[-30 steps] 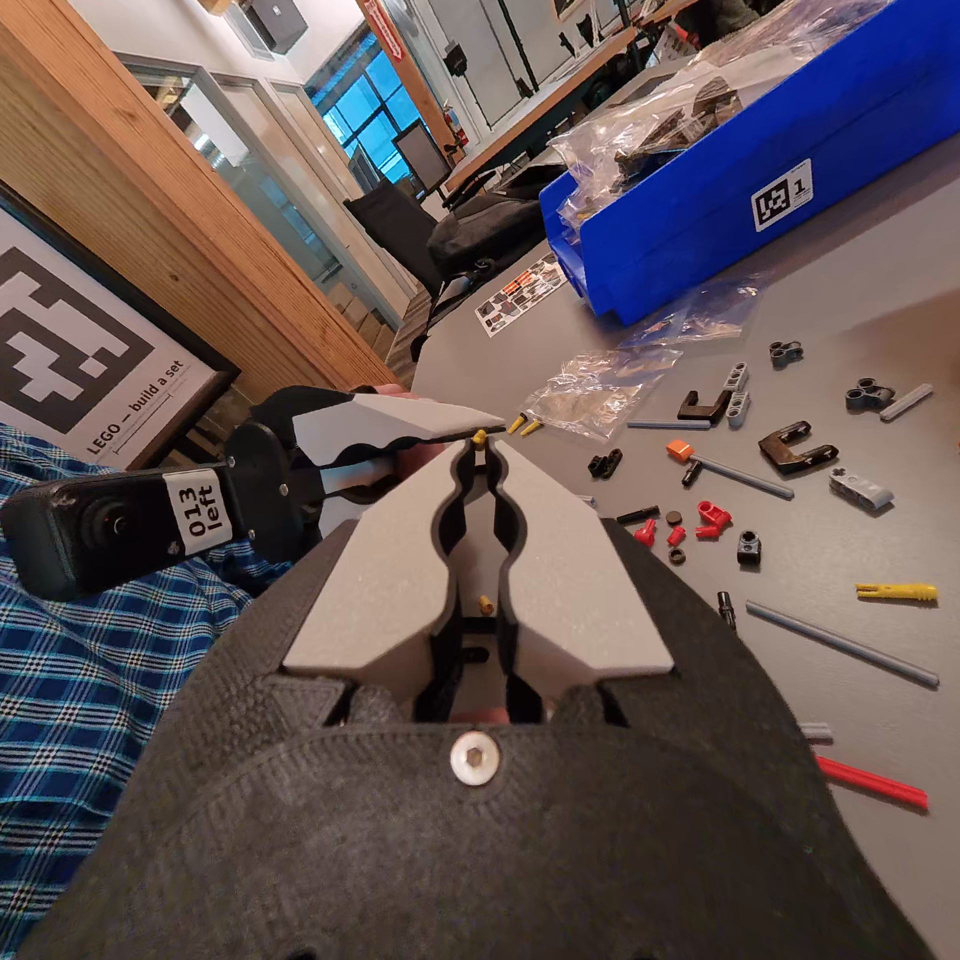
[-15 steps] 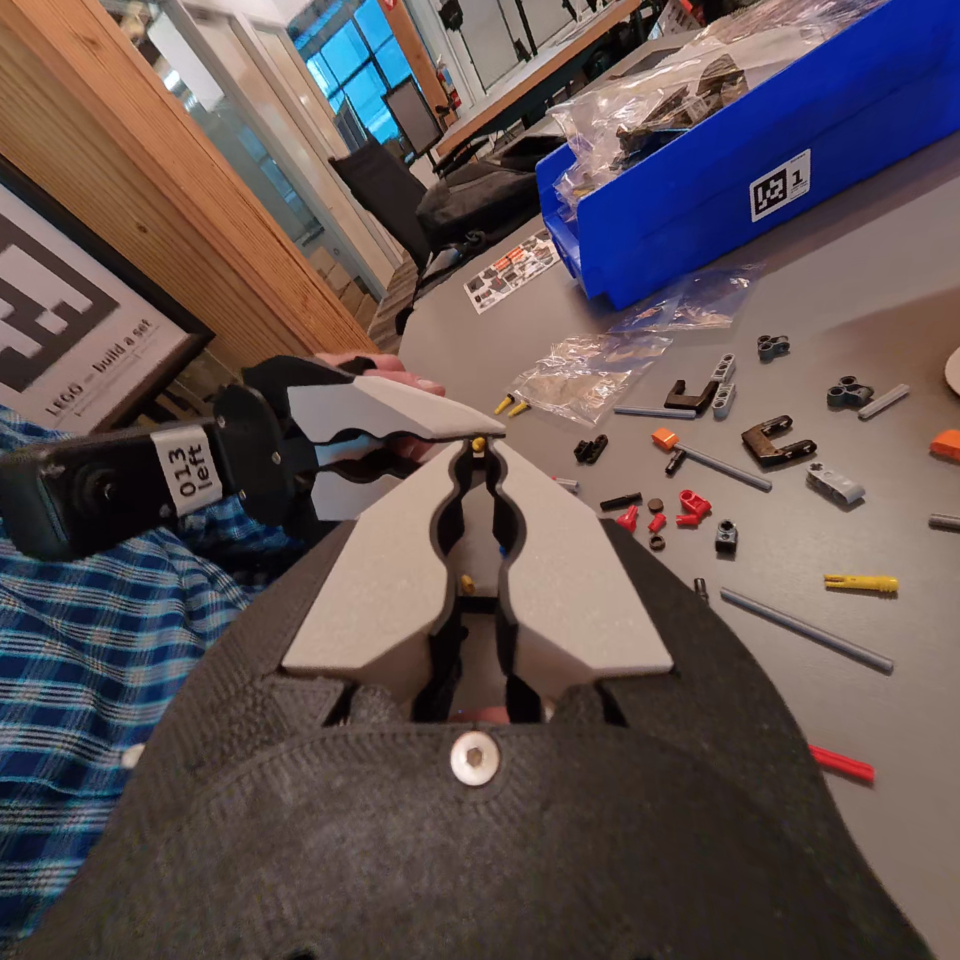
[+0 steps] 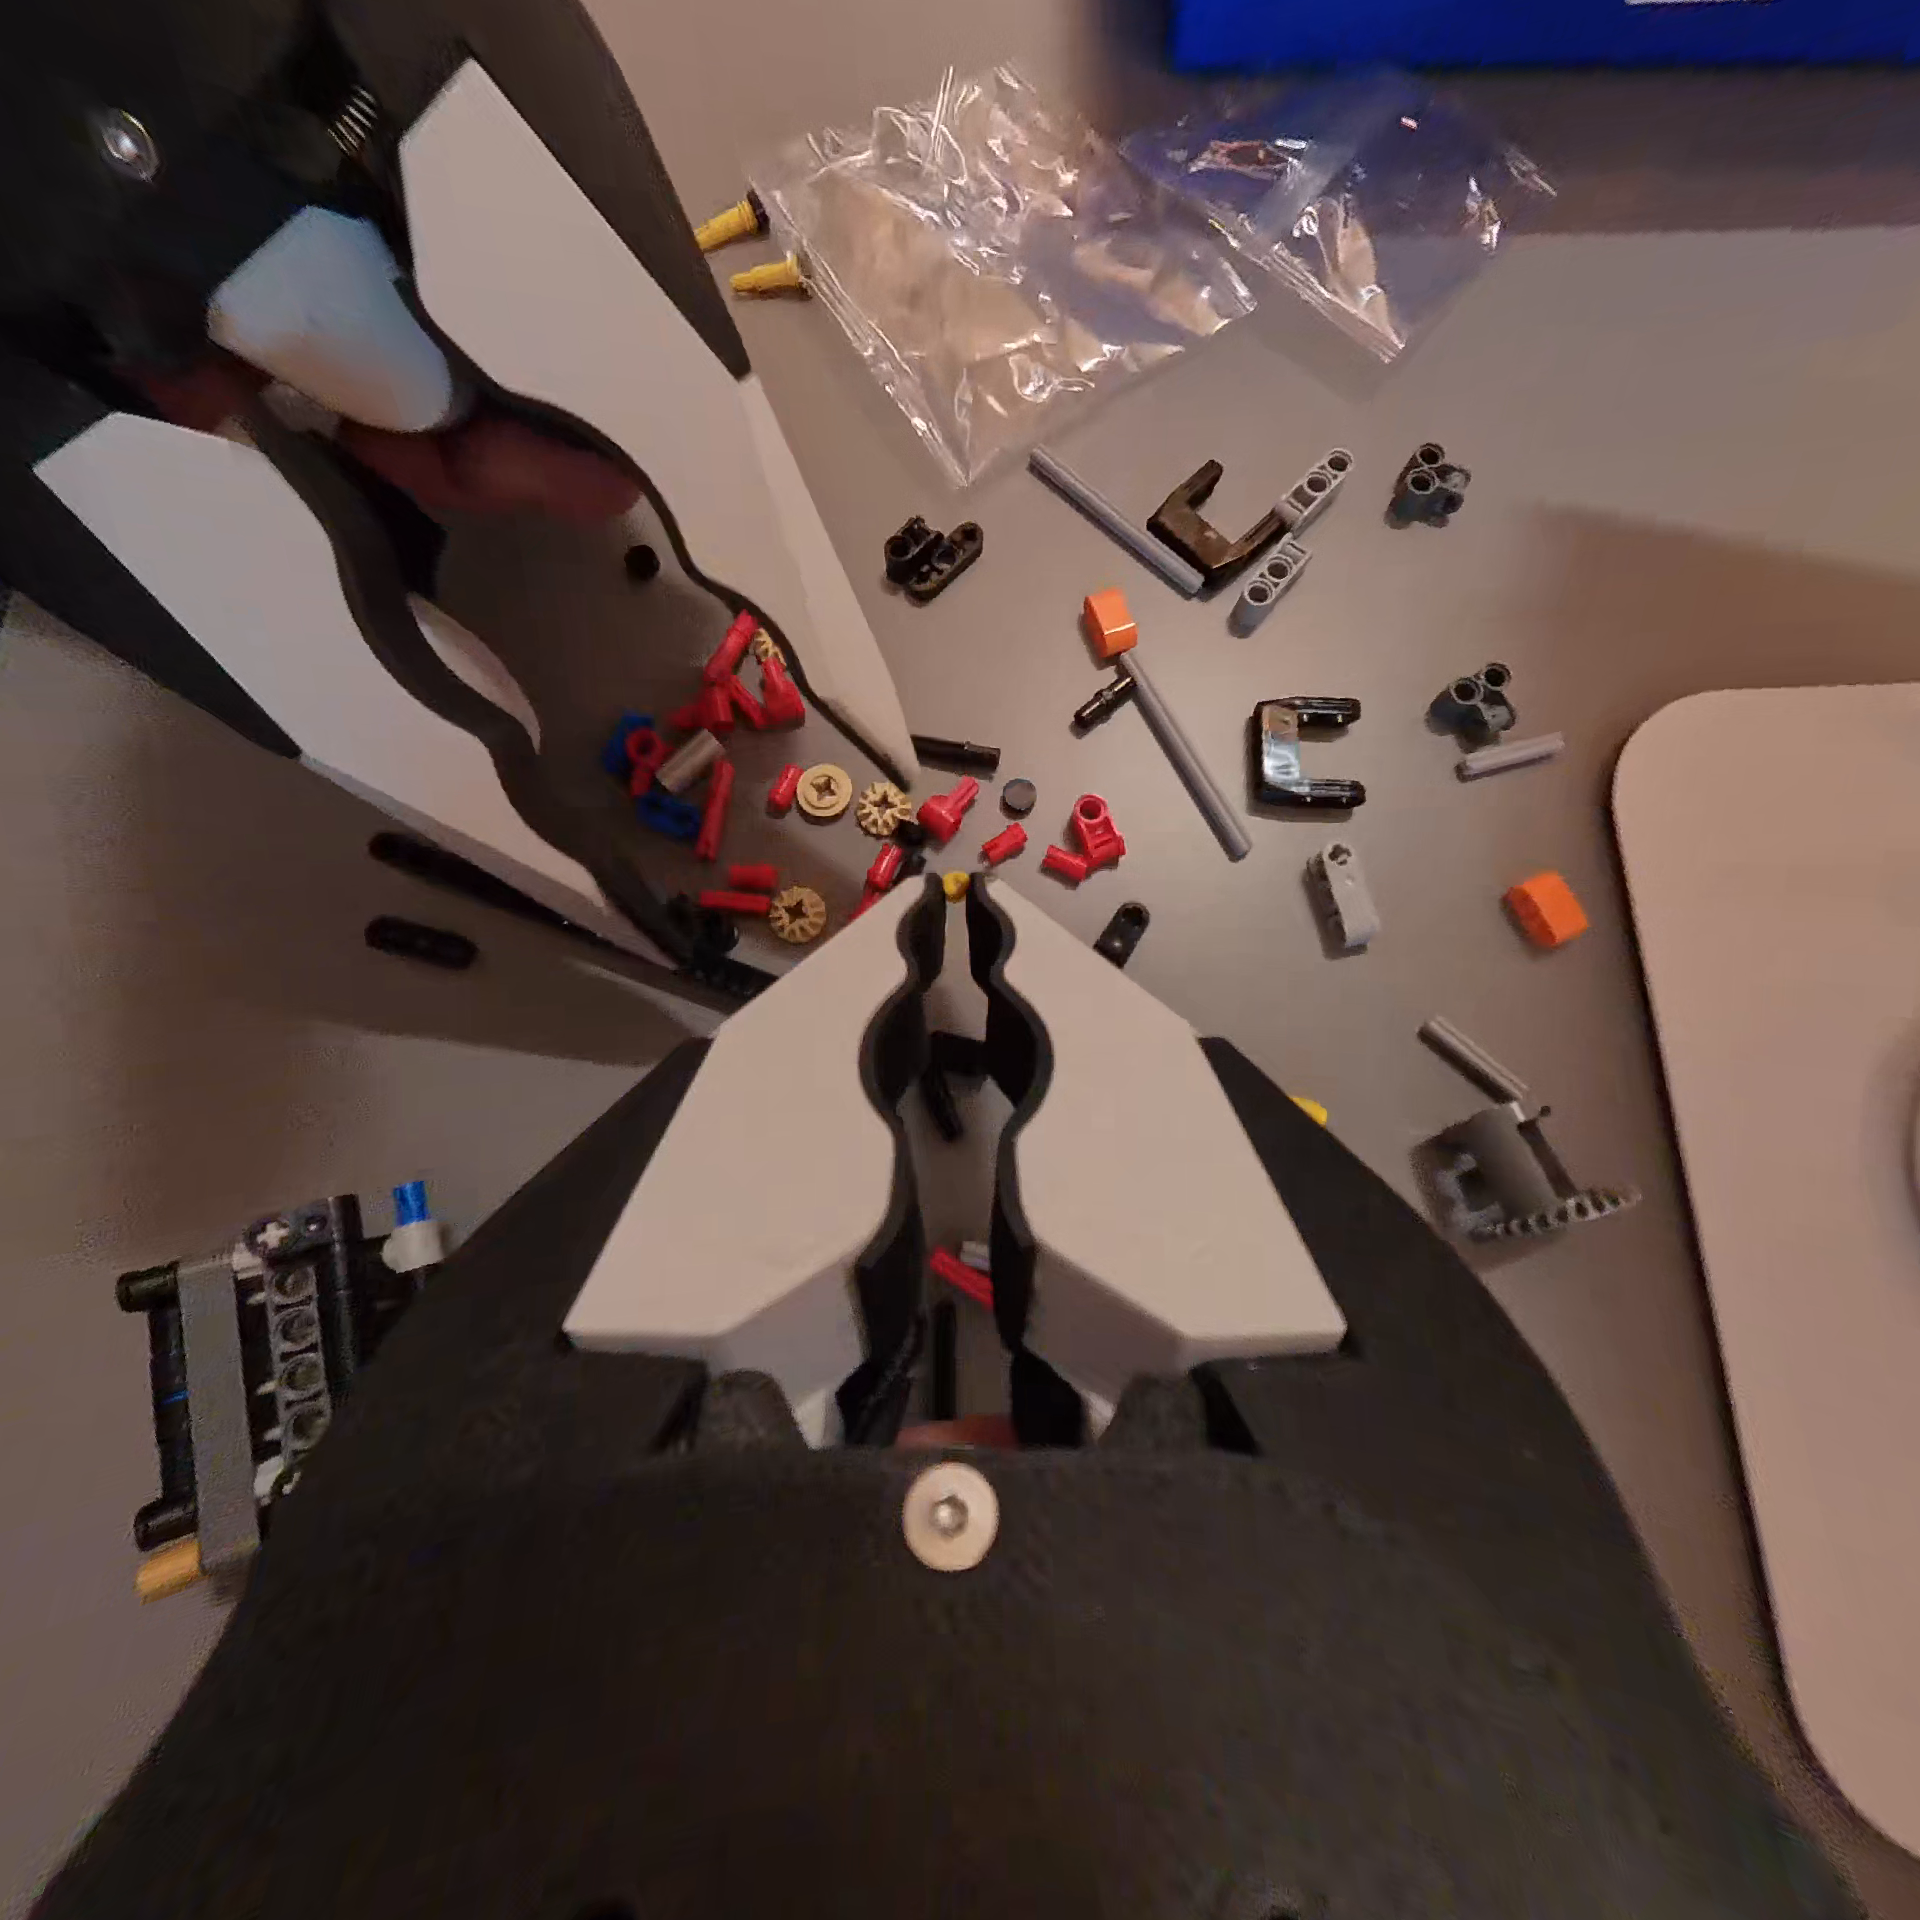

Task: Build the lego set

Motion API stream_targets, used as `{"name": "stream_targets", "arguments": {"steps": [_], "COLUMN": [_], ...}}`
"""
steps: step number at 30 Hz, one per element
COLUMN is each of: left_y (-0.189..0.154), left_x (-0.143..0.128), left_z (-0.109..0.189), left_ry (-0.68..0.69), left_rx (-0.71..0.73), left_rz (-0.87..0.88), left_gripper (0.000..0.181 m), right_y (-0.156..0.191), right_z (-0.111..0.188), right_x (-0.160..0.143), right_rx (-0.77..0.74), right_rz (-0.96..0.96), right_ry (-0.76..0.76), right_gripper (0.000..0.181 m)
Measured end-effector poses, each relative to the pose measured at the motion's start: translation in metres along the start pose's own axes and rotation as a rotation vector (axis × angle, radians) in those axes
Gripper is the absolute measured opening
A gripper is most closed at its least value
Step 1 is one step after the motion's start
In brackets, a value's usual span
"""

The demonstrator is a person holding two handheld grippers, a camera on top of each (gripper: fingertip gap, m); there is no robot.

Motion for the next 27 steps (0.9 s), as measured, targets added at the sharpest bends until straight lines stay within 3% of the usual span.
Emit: {"name": "stream_targets", "arguments": {"steps": [1, 9, 27], "left_y": [-0.001, 0.002, 0.005], "left_x": [-0.001, -0.002, -0.009], "left_z": [-0.002, -0.016, -0.025], "left_ry": [0.006, 0.037, 0.077], "left_rx": [-0.025, -0.110, -0.111], "left_rz": [0.018, 0.066, 0.097], "left_gripper": [0.049, 0.053, 0.053], "right_y": [-0.001, -0.005, -0.007], "right_z": [-0.001, -0.012, -0.020], "right_x": [0.001, -0.005, -0.008], "right_rx": [0.011, 0.048, 0.046], "right_rz": [0.002, 0.024, 0.069], "right_ry": [0.005, 0.049, 0.090], "right_gripper": [0.002, 0.002, 0.002]}}
Point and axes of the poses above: each gripper's, where its closed fingertips meet, z back along the fingers, x out of its top, y = z × x across the jaws, the point moved 1 cm from there along z, back along the fingers, and after that the axes turned 3 degrees about -x, right-handed, at the moved point
